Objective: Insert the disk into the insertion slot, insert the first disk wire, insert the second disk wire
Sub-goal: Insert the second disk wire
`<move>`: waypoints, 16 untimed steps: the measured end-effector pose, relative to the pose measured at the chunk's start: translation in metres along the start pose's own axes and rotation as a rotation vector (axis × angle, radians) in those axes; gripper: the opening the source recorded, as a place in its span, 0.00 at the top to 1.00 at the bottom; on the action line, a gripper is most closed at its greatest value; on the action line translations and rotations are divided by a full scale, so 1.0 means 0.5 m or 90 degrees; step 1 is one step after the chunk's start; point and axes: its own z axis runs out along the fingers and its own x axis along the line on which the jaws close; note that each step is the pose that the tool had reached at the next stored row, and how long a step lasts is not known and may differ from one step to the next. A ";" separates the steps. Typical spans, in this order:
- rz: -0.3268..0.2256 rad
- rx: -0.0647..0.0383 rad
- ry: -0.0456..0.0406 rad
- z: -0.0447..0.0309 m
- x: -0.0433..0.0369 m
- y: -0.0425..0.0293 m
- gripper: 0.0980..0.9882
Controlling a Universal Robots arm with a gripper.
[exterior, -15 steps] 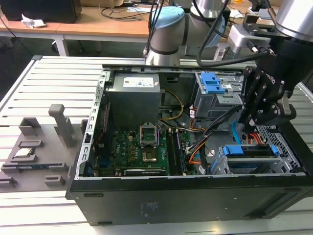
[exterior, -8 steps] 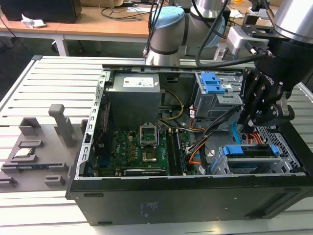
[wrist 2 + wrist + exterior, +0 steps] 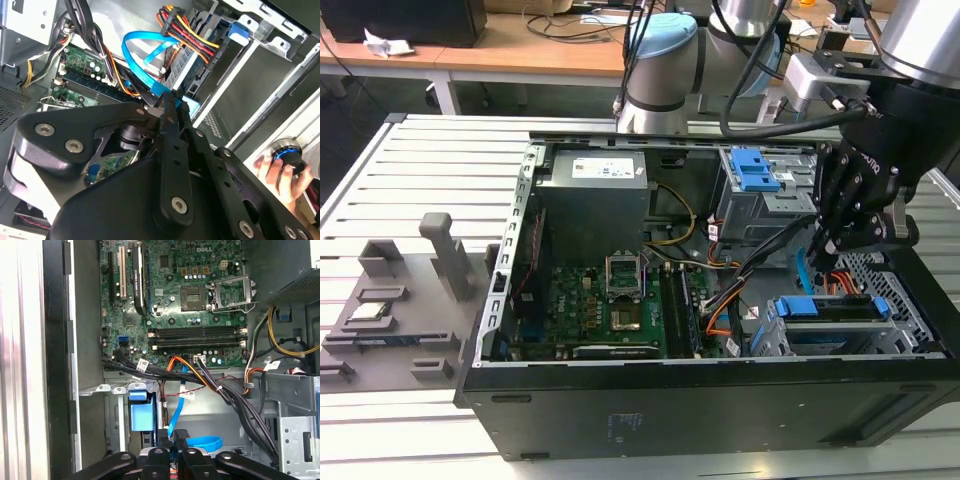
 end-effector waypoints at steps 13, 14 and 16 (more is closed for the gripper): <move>0.000 0.000 0.0041 0.034 0.024 -0.024 0.93; 0.000 0.000 0.0044 0.035 0.024 -0.026 0.93; 0.000 0.000 0.0052 0.037 0.025 -0.028 0.93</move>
